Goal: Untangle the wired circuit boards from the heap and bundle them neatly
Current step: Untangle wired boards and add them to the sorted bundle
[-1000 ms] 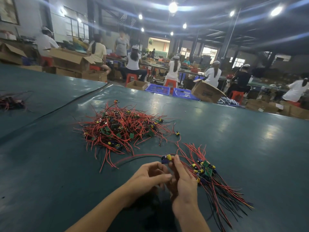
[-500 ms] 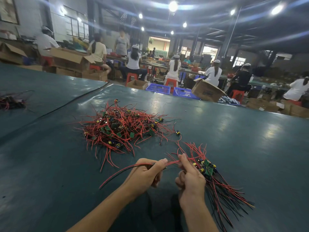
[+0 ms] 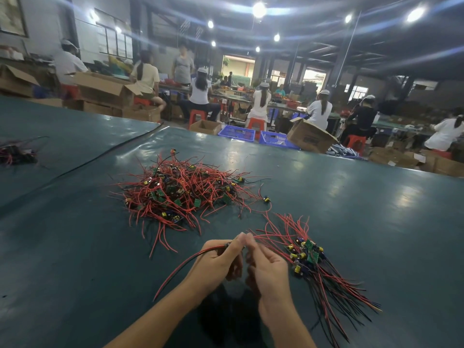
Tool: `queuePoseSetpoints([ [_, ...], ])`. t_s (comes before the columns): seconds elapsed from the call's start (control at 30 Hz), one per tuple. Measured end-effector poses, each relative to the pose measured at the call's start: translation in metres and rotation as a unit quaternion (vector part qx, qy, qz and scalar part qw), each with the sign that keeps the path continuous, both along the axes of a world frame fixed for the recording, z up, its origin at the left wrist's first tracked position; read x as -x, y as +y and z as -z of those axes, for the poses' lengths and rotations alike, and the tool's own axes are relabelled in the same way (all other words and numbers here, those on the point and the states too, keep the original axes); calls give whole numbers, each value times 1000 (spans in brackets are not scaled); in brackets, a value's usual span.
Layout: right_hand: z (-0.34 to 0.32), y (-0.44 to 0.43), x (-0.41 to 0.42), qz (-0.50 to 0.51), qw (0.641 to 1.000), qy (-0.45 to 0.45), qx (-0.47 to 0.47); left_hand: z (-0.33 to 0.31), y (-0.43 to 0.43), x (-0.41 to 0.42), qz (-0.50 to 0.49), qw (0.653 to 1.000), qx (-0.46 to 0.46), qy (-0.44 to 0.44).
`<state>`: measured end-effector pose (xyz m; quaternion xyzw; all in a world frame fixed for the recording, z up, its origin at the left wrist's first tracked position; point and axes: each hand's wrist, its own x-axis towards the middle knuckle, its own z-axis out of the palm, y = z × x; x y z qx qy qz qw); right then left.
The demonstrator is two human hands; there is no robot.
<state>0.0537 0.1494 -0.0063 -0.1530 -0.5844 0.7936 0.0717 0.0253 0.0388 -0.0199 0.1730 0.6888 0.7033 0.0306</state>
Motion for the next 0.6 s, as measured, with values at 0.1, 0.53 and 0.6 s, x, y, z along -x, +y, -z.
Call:
queuePoseSetpoints([
  [0.1, -1, -7, -1, -5, 999, 22, -23, 0, -1, 0, 20, 1000, 8, 14],
  [0.53, -4, 46, 18, 223, 971, 43, 71, -10, -3, -1, 70, 996, 52, 0],
  [0.6, -1, 45, 19, 201, 977, 37, 67, -10, -2, -2, 43, 998, 51, -6],
])
